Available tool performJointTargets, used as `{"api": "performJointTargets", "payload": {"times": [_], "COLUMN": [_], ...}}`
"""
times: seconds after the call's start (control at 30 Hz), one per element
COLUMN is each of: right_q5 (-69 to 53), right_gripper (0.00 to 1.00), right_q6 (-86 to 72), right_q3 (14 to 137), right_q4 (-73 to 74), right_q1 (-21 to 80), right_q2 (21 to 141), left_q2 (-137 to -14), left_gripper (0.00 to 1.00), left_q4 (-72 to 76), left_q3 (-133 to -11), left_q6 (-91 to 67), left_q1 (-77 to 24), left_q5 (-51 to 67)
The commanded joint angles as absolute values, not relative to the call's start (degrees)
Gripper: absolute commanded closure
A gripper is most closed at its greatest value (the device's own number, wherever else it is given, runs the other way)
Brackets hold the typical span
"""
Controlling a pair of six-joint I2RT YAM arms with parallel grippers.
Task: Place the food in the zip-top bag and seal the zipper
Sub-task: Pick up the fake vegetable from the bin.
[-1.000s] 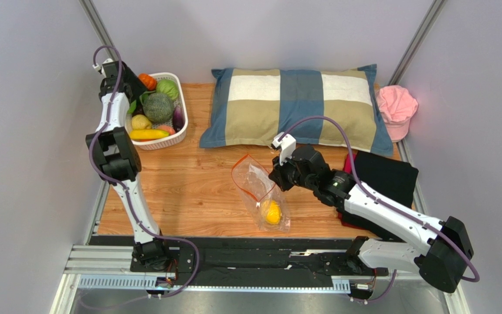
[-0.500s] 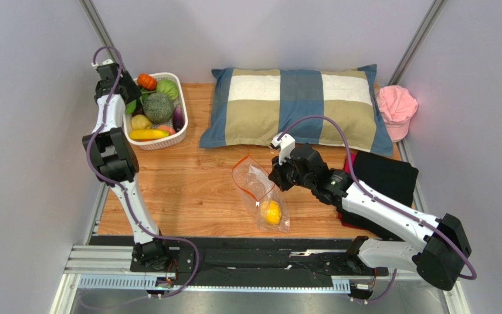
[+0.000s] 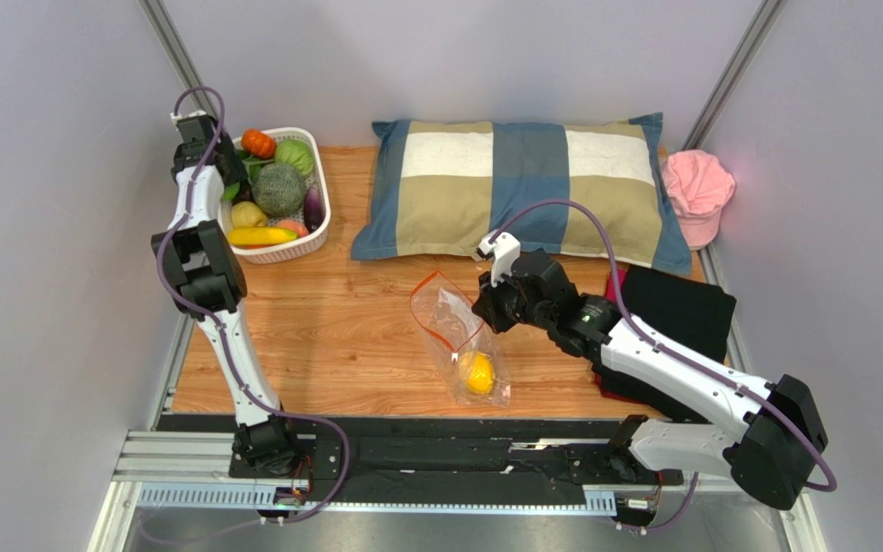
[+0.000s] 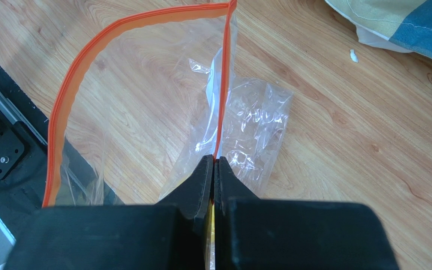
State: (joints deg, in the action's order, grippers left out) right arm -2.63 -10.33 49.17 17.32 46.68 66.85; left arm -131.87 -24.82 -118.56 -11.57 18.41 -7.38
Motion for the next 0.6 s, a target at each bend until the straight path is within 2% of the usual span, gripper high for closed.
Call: {"api": "performJointTargets", "payload": {"times": [0.0,0.17,0.3,0.43,0.57], "right_q5": [-2.81,-2.81,-2.64,-2.46,-3.25], "right_gripper": [1.0,1.0,1.0,1.0,1.0], "right_q6": [-11.25,-11.25,-11.25,-12.21,-13.62], "right_q3": [51.68,51.77,51.94,52.56,53.26], "right_q4": [16.17,16.17,16.17,16.78,17.84], "right_q1": [46.14,46.05,45.88,45.53,45.18], "right_q2": [67.32,67.24,67.06,66.45,65.48], "left_q2": [-132.36,-129.64,-124.81,-119.46,-113.92], "left_gripper": [0.35,0.52,0.61,0.81,0.92], "left_q4": [-25.49,-25.4,-23.74,-24.43,-25.31], "left_q3": [-120.76,-119.89,-117.17,-116.02,-113.3], "left_q6": [-8.0,-7.12,-6.94,-6.85,-7.47], "left_q1": [18.54,18.54,18.54,18.46,18.46], "left_q5": [-9.23,-8.88,-6.95,-4.93,-3.08]}}
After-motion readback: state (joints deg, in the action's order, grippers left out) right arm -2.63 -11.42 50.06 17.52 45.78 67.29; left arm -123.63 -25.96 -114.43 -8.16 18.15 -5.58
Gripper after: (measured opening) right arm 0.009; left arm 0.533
